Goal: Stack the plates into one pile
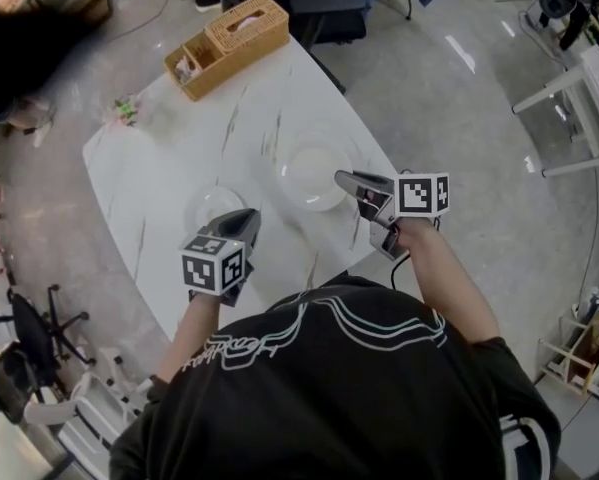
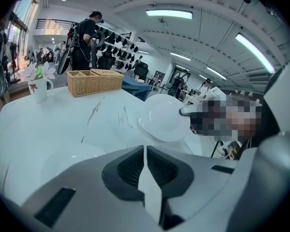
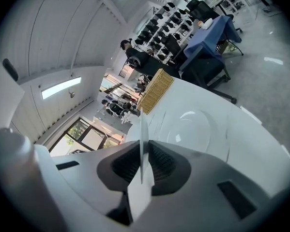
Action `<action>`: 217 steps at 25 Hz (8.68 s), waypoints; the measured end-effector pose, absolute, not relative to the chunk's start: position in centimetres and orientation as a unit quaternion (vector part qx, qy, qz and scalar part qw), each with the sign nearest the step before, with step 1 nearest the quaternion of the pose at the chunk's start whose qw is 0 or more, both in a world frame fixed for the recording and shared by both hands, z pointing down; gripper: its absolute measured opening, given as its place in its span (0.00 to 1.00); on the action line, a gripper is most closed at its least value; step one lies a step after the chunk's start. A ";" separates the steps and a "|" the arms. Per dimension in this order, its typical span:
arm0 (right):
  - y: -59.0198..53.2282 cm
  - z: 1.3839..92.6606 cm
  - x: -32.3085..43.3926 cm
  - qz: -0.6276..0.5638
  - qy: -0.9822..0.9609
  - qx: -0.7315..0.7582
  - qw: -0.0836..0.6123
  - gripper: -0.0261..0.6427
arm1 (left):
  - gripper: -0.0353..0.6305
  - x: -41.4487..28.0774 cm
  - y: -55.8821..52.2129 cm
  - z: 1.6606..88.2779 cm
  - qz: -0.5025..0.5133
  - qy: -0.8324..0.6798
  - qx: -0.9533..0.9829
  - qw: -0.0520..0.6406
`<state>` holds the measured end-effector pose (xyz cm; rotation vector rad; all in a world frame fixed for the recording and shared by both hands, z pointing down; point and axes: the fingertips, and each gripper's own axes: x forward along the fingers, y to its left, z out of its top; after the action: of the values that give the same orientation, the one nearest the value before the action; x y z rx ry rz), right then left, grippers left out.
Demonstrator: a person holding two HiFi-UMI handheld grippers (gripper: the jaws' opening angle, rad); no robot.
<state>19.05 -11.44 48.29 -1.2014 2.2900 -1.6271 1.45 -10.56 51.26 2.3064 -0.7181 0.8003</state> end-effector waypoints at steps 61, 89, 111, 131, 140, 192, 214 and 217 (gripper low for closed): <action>-13.4 46.9 13.5 -0.251 0.836 -0.441 -0.209 0.46 | 0.11 -5.2 -11.3 50.9 0.278 -0.321 0.856 0.296; -12.5 51.4 -2.7 -0.243 0.869 -0.342 -0.263 0.47 | 0.11 -16.5 -9.0 54.0 0.295 -0.378 0.825 0.299; -12.1 54.2 -1.8 -0.296 0.854 -0.329 -0.273 0.47 | 0.11 -15.9 -10.3 57.0 0.326 -0.385 0.813 0.289; -12.0 55.5 -5.0 -0.396 0.838 -0.288 -0.239 0.46 | 0.11 -15.8 -10.2 57.9 0.341 -0.386 0.809 0.284; -10.5 55.9 -7.1 -0.476 0.814 -0.260 -0.208 0.33 | 0.11 -16.0 -10.2 57.9 0.338 -0.386 0.809 0.288; -9.7 44.2 12.5 -0.531 0.721 -0.429 0.118 0.11 | 0.11 -4.0 -9.4 48.3 0.309 -0.275 0.886 0.208; -12.0 49.2 21.8 -0.568 0.674 -0.458 0.115 0.11 | 0.11 4.0 -10.9 49.8 0.337 -0.248 0.883 0.213; -12.4 50.3 21.9 -0.579 0.668 -0.454 0.110 0.11 | 0.11 4.2 -11.2 50.4 0.340 -0.251 0.879 0.220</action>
<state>21.86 -12.35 50.30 -1.3329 1.9635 -1.7021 4.16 -11.19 50.38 2.4323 -0.6931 0.9401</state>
